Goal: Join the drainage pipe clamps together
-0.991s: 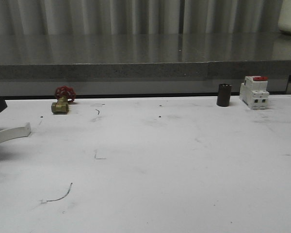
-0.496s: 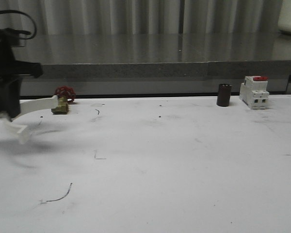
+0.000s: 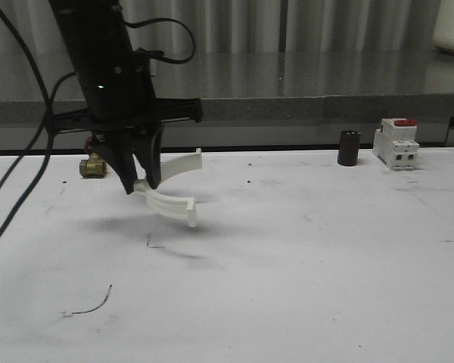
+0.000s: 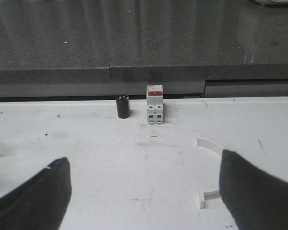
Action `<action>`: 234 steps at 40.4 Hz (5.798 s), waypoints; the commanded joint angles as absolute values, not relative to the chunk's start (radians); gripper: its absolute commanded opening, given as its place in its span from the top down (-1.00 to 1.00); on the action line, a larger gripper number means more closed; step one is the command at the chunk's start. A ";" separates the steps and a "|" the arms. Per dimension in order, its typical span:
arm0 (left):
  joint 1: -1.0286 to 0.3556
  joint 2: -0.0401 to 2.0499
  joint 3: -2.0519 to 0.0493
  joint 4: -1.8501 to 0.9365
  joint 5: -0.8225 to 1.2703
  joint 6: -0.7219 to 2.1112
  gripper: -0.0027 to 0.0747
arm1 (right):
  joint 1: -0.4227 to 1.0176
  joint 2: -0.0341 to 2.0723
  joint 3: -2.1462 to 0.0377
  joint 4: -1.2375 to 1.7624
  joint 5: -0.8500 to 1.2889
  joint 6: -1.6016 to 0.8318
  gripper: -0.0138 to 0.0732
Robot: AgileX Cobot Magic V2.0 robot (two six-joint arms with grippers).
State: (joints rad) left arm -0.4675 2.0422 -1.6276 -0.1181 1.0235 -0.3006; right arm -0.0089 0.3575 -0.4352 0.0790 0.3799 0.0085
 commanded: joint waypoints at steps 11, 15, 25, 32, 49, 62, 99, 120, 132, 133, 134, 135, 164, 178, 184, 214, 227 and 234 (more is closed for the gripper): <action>-0.483 2.057 -1.661 -0.127 0.979 -0.364 0.68 | -0.014 0.373 -0.473 0.069 0.302 0.000 -0.80; -0.483 2.069 -1.661 -0.129 0.977 -0.364 0.68 | -0.014 0.373 -0.473 0.069 0.302 0.000 -0.80; -0.483 2.069 -1.661 -0.127 0.975 -0.364 0.38 | -0.014 0.373 -0.473 0.069 0.302 0.000 -0.80; -0.483 2.069 -1.661 -0.127 0.983 -0.364 0.03 | -0.014 0.373 -0.473 0.069 0.302 0.000 -0.80; -0.515 1.903 -1.686 -0.015 0.995 -0.282 0.02 | -0.014 0.373 -0.473 0.069 0.302 0.000 -0.80; -0.476 1.648 -1.527 0.085 0.901 -0.248 0.74 | -0.014 0.373 -0.473 0.069 0.302 0.000 -0.80; -0.365 0.403 -0.427 0.274 0.239 -0.227 0.98 | -0.014 0.373 -0.473 0.069 0.303 0.000 -0.80; -0.365 0.225 -0.376 0.285 0.254 -0.227 0.98 | -0.014 0.373 -0.473 0.069 0.303 0.000 -0.80; -0.365 0.225 -0.376 0.285 0.254 -0.227 0.98 | -0.014 0.373 -0.473 0.069 0.303 0.000 -0.80; -0.365 0.225 -0.376 0.285 0.254 -0.227 0.98 | -0.014 0.373 -0.473 0.069 0.302 0.000 -0.80; -0.365 0.225 -0.376 0.285 0.254 -0.227 0.98 | -0.014 0.373 -0.473 0.069 0.302 0.000 -0.80; -0.365 0.225 -0.376 0.285 0.254 -0.227 0.98 | -0.014 0.373 -0.473 0.069 0.302 0.000 -0.80; -0.365 0.225 -0.376 0.285 0.254 -0.227 0.98 | -0.014 0.790 -0.723 0.070 0.415 0.000 -0.80; -0.365 0.225 -0.376 0.285 0.252 -0.227 0.98 | -0.034 1.288 -1.050 0.025 0.612 0.000 -0.80; -0.365 0.225 -0.376 0.285 0.252 -0.227 0.98 | -0.109 1.436 -1.163 0.026 0.670 0.000 -0.80; -0.365 0.225 -0.376 0.285 0.252 -0.227 0.98 | -0.312 1.971 -1.561 0.026 0.946 -0.057 -0.80; -0.365 0.225 -0.376 0.285 0.252 -0.227 0.98 | -0.312 2.057 -1.620 0.013 1.003 -0.078 -0.80; -0.365 0.225 -0.376 0.285 0.252 -0.227 0.98 | -0.312 2.073 -1.621 0.013 1.020 -0.082 -0.79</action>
